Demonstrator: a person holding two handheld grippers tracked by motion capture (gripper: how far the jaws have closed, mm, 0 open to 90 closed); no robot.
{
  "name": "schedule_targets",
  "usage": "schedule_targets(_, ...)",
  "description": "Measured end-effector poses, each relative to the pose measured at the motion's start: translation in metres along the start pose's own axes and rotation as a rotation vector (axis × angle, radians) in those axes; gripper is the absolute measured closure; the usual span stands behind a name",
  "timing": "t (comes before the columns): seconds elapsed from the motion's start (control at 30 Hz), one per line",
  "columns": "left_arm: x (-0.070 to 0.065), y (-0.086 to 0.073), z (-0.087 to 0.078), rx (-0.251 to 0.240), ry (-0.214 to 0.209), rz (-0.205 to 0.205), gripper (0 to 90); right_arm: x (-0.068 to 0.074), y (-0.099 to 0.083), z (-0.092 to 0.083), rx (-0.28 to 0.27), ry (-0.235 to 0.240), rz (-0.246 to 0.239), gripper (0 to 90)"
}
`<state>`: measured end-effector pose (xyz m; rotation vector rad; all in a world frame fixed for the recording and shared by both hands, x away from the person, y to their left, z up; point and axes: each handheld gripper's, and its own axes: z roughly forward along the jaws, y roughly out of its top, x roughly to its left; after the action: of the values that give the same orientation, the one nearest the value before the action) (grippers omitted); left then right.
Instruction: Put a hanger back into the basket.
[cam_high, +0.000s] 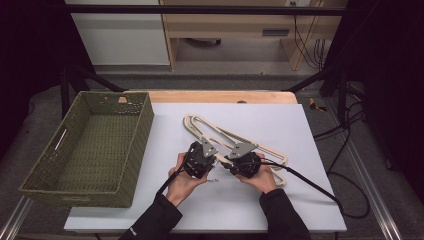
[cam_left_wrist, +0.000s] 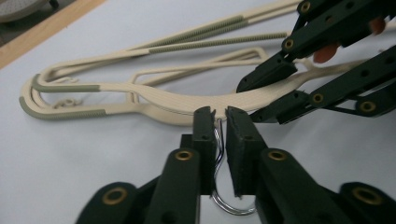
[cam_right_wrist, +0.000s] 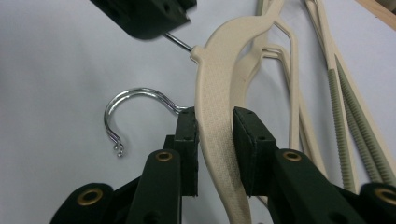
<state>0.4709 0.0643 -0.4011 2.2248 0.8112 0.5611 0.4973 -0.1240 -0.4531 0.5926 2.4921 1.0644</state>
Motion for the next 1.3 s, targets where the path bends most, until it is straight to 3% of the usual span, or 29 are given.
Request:
schedule_targets(0.07, 0.003, 0.001, -0.006, -0.02, -0.014, -0.008, 74.9, 0.0, 0.0, 0.0, 0.002, -0.003, -0.016, 74.0)
schedule_targets(0.2, 0.015, 0.003, -0.033, -0.136, -0.053, -0.081, 58.1, -0.001, 0.0, -0.003, -0.001, -0.01, -0.017, 75.7)
schedule_targets(0.37, 0.028, -0.001, -0.066, -0.214, -0.028, -0.094, 39.8, -0.002, 0.002, -0.011, -0.012, -0.038, -0.024, 76.4)
schedule_targets(0.5, 0.04, -0.015, -0.09, -0.27, -0.022, -0.106, 29.9, -0.005, 0.004, -0.024, -0.019, -0.081, -0.038, 78.0)
schedule_targets(0.7, 0.045, -0.035, -0.099, -0.288, -0.04, -0.112, 21.7, -0.009, 0.006, -0.041, -0.032, -0.14, -0.034, 80.7)
schedule_targets(0.9, 0.049, -0.053, -0.101, -0.316, -0.058, -0.117, 14.0, -0.02, 0.003, -0.066, -0.086, -0.219, -0.024, 86.5)
schedule_targets(0.97, 0.049, -0.059, -0.101, -0.33, -0.071, -0.122, 13.9, -0.021, 0.003, -0.068, -0.096, -0.215, -0.019, 86.6)
schedule_targets(1.13, 0.05, -0.063, -0.097, -0.31, -0.059, -0.12, 13.3, -0.022, 0.003, -0.082, -0.121, -0.194, -0.006, 86.6)
schedule_targets(1.2, 0.049, -0.062, -0.097, -0.308, -0.06, -0.116, 13.2, -0.02, 0.005, -0.087, -0.137, -0.168, -0.003, 86.7)
schedule_targets(1.23, 0.048, -0.061, -0.097, -0.305, -0.067, -0.106, 13.3, -0.016, 0.009, -0.092, -0.156, -0.133, 0.009, 86.7)
schedule_targets(1.27, 0.048, -0.061, -0.097, -0.305, -0.067, -0.106, 13.2, -0.016, 0.009, -0.092, -0.156, -0.133, 0.009, 86.7)
schedule_targets(1.3, 0.046, -0.059, -0.098, -0.307, -0.071, -0.092, 13.2, -0.01, 0.012, -0.096, -0.176, -0.091, 0.015, 86.6)
